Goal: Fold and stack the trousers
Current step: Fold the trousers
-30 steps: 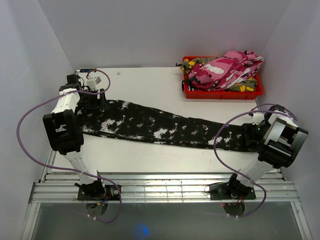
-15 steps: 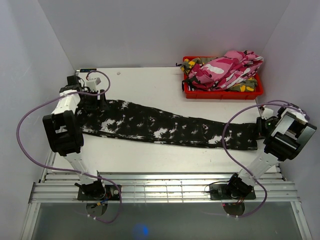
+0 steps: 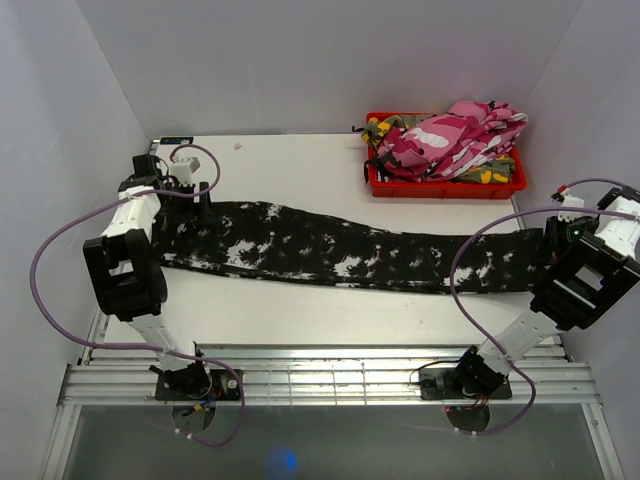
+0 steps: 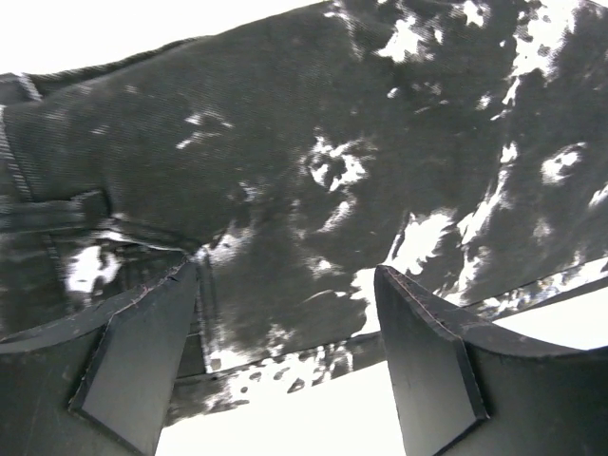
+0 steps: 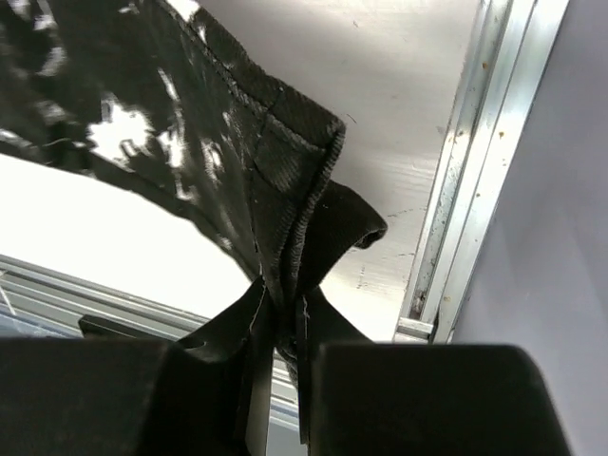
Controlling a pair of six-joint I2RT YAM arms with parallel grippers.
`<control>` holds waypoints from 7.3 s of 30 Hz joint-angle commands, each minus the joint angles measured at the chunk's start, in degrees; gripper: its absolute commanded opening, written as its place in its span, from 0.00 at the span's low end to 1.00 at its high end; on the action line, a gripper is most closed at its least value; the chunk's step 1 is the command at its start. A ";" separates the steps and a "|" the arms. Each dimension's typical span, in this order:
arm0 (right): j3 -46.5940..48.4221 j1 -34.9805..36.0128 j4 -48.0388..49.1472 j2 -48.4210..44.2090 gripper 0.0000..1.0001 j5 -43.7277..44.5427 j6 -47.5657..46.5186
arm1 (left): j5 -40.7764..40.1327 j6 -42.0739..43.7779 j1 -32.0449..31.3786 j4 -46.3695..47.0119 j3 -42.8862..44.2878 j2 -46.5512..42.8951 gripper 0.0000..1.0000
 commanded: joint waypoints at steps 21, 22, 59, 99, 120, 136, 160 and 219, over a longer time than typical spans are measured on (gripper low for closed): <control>-7.74 50.11 39.76 -12.51 0.08 -18.68 54.34 | -1.18 -0.08 1.27 0.41 -9.43 -4.28 0.83; -7.66 51.60 41.16 -11.90 0.08 -18.41 56.35 | -1.18 0.09 1.27 0.67 -9.96 -4.37 0.83; 5.62 76.31 53.13 12.19 0.08 -15.16 72.81 | 0.14 -1.40 1.27 2.96 -14.80 -4.19 0.82; -5.45 51.35 25.78 6.29 0.33 -22.80 20.05 | 17.37 -25.03 -28.25 30.19 -8.57 -4.64 0.67; -8.36 50.22 25.18 5.34 0.42 -12.69 17.51 | -0.65 -28.74 -27.38 22.39 -7.94 12.07 0.48; -12.94 41.94 32.82 11.29 0.75 -26.66 32.11 | 13.50 -22.14 -25.11 20.73 -6.54 -1.02 0.66; -8.89 39.05 28.27 6.31 0.08 -27.28 28.43 | 2.34 0.61 21.31 -3.63 -4.34 -7.62 0.86; 15.46 77.27 64.38 14.19 0.08 -23.95 89.77 | 22.20 -18.52 -2.42 28.44 -28.42 -3.93 0.00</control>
